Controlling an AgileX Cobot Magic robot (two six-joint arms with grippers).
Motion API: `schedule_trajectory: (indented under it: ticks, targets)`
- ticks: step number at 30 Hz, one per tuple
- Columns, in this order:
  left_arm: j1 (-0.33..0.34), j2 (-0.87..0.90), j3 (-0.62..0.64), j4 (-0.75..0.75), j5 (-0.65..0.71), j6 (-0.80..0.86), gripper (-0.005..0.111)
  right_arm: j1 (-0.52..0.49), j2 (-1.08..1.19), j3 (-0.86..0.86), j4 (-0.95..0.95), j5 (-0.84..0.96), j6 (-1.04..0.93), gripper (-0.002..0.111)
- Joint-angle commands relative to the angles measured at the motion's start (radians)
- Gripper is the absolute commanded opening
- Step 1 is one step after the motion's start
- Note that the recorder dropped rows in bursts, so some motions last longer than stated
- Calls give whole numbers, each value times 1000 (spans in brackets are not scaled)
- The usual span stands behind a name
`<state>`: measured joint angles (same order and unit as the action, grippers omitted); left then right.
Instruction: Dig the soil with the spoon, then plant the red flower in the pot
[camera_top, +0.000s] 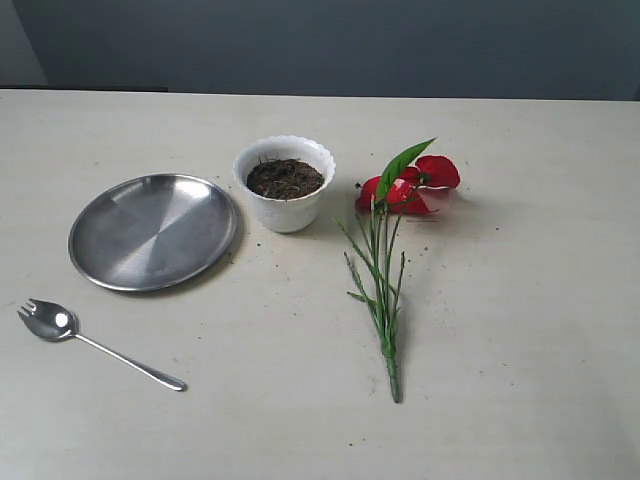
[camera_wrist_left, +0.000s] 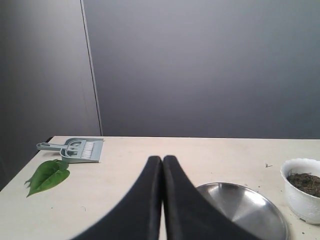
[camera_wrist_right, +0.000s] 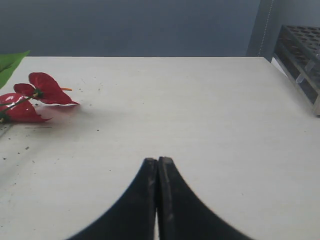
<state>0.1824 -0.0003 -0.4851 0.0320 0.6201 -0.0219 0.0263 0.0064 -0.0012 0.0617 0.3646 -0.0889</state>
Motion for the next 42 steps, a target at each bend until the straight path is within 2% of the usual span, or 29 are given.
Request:
schedule_trajectory:
  ticks: [1, 16, 23, 26, 31, 42]
  targets:
    - [-6, 0, -5, 3, -18, -1, 0, -2, -6, 1, -1, -2, -5, -1]
    - [-6, 6, 17, -126, 2, 29, 0, -2, -6, 1, -1, -2, -5, -1]
    - [-6, 140, 13, -161, 37, 15, 0, -2, -6, 1, -1, -2, -5, -1]
    - [-6, 192, -29, -250, 39, 70, 0, -2, -6, 1, -1, -2, -5, -1]
    - [-6, 313, -120, -271, 86, 235, 0, -2, -6, 1, -1, -2, -5, -1]
    - [-6, 513, -221, -354, 113, 215, 0, -2, -6, 1, -1, -2, -5, -1]
